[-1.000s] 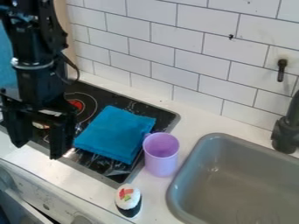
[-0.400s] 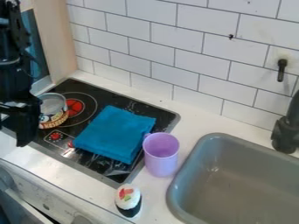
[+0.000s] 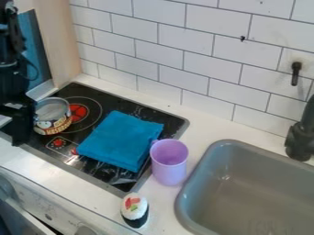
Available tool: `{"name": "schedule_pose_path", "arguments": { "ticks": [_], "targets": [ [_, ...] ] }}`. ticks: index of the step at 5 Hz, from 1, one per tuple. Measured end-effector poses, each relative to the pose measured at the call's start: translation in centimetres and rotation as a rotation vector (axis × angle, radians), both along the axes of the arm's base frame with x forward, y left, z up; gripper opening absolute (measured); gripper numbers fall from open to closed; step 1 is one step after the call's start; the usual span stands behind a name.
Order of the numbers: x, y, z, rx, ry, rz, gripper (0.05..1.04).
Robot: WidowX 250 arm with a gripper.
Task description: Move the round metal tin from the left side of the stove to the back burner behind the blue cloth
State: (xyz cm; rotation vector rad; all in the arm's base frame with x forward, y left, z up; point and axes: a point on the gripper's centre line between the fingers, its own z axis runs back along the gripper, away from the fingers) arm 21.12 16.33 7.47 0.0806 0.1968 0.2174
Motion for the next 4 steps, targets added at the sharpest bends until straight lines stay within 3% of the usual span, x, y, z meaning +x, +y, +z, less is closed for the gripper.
{"name": "schedule_pose_path", "arguments": {
  "ticks": [1, 2, 4],
  "targets": [
    [1.0, 1.5, -0.4, 0.004, 0.022, -0.027, 1.003],
    [2.2, 1.9, -0.7, -0.016, -0.004, -0.074, 1.003],
    [3.8, 2.6, -2.1, -0.053, 0.025, -0.125, 1.003]
  ]
}}
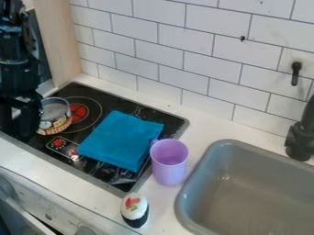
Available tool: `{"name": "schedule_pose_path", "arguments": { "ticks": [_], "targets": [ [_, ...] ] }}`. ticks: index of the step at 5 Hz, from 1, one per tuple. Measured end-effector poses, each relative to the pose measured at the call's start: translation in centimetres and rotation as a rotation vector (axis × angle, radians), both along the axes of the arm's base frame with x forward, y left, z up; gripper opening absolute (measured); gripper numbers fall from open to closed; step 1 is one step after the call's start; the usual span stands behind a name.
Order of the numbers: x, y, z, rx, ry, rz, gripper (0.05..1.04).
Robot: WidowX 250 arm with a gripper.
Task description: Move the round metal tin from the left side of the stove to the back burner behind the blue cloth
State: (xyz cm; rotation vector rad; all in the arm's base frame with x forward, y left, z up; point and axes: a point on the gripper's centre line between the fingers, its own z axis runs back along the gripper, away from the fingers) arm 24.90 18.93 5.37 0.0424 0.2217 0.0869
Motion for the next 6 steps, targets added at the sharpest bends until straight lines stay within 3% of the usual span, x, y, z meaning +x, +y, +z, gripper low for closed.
{"name": "schedule_pose_path", "arguments": {
  "ticks": [2, 4, 5, 6],
  "targets": [
    [2.7, 0.3, -1.2, -0.032, -0.007, -0.027, 1.003],
    [7.3, -2.3, -1.0, -0.104, -0.11, -0.075, 1.003],
    [8.6, -2.7, -1.0, -0.116, -0.12, -0.065, 1.003],
    [8.3, -2.4, -1.0, -0.094, -0.105, -0.037, 1.003]
  ]
}}
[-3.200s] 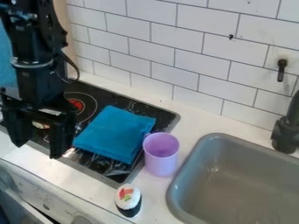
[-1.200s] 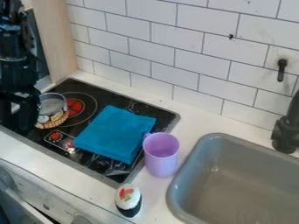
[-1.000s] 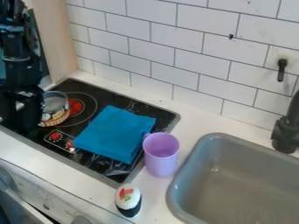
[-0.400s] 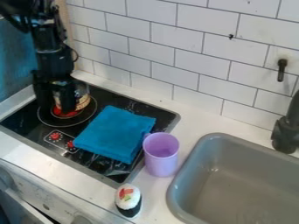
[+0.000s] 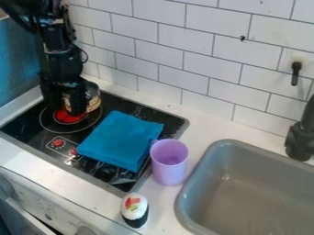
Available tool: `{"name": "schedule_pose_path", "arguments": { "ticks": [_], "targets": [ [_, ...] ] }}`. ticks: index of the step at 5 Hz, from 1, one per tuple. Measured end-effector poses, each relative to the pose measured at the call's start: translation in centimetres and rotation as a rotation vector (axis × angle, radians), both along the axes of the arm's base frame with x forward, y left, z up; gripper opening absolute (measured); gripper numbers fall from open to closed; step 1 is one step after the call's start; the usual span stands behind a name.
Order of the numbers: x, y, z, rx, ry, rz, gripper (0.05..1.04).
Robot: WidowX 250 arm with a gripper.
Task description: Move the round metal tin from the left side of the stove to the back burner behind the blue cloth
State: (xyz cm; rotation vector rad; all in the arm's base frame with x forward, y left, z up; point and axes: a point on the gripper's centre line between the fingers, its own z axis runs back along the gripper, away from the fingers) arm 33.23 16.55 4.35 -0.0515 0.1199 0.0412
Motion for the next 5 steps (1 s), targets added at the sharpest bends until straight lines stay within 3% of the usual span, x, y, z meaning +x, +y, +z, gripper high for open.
{"name": "schedule_pose_path", "arguments": {
  "ticks": [1, 2, 3, 4, 5],
  "targets": [
    [-0.8, 0.0, -0.2, 0.021, 0.005, 0.025, 1.003],
    [-1.9, -0.5, 1.5, 0.036, -0.016, 0.074, 1.003],
    [-4.7, -1.3, 3.7, 0.047, -0.033, 0.121, 1.003],
    [-7.9, -2.7, 5.8, 0.05, -0.038, 0.122, 1.003],
    [-8.3, -6.4, 6.5, 0.054, -0.048, 0.06, 1.003]
  ]
}}
